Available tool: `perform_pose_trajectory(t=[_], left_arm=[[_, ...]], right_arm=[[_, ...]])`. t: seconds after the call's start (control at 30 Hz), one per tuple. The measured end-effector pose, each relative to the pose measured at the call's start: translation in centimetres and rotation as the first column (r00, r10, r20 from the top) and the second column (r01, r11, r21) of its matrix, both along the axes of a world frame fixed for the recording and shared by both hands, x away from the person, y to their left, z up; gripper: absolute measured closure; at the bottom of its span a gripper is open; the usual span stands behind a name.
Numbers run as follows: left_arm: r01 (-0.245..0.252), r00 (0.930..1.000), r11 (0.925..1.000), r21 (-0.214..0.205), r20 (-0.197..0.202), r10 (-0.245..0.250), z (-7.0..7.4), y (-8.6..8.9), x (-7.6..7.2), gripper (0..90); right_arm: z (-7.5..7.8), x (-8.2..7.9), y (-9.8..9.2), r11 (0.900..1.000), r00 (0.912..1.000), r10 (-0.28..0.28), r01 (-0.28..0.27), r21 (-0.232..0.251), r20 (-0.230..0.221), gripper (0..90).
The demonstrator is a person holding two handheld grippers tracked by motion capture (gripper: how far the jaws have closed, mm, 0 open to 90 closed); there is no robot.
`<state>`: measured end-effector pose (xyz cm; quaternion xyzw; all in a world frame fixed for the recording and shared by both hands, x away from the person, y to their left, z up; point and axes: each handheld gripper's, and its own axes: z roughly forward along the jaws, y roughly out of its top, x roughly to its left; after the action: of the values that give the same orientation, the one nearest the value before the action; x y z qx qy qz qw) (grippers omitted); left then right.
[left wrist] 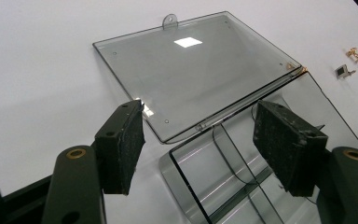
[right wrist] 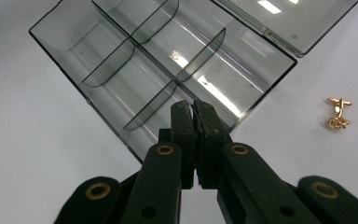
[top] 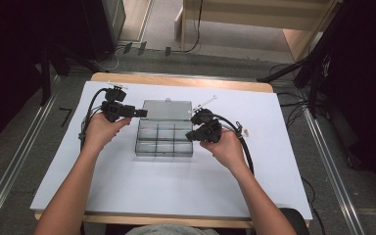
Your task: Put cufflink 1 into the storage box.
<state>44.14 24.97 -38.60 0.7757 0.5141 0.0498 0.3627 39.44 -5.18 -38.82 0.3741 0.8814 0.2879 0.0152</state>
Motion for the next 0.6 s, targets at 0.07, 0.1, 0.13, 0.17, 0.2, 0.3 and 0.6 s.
perform_pose_trajectory(t=[0.07, 0.1, 0.13, 0.17, 0.2, 0.3, 0.6], left_arm=[[0.000, 1.0000, 1.0000, 0.001, 0.000, 0.000, 0.0, 0.0, 0.0, 34.6], [0.001, 1.0000, 1.0000, 0.002, 0.000, -0.001, 0.0, 0.0, 0.0, 34.6], [0.001, 1.0000, 1.0000, 0.002, 0.000, -0.001, 0.0, 0.0, 0.0, 34.6], [0.001, 1.0000, 1.0000, 0.003, 0.000, -0.001, 0.0, 0.0, 0.0, 34.6], [0.002, 1.0000, 1.0000, 0.003, 0.000, -0.002, 0.0, -0.1, 0.0, 34.6], [0.002, 1.0000, 1.0000, 0.001, 0.001, -0.002, 0.0, -0.1, 0.0, 34.6], [0.001, 1.0000, 1.0000, 0.005, 0.001, -0.001, 0.0, 0.0, 0.0, 34.6]], right_arm=[[-0.1, 0.0, 0.2, 1.0000, 1.0000, 0.006, -0.006, 0.004, -0.002, 89.4], [-0.1, 0.1, 0.3, 1.0000, 1.0000, 0.007, -0.007, 0.007, -0.005, 89.4], [-0.2, 0.0, 0.4, 0.9999, 0.9999, 0.009, -0.009, 0.006, -0.007, 89.4], [-0.3, 0.1, 0.5, 0.9999, 0.9999, 0.011, -0.011, 0.005, -0.008, 89.4], [-0.4, 0.1, 0.6, 0.9999, 0.9999, 0.012, -0.012, 0.003, -0.010, 89.4], [-0.7, 0.1, 0.9, 0.9998, 0.9998, 0.015, -0.015, 0.010, -0.014, 89.4], [-2.5, 0.3, 1.7, 0.9996, 0.9991, 0.029, -0.029, 0.003, -0.030, 89.3]])
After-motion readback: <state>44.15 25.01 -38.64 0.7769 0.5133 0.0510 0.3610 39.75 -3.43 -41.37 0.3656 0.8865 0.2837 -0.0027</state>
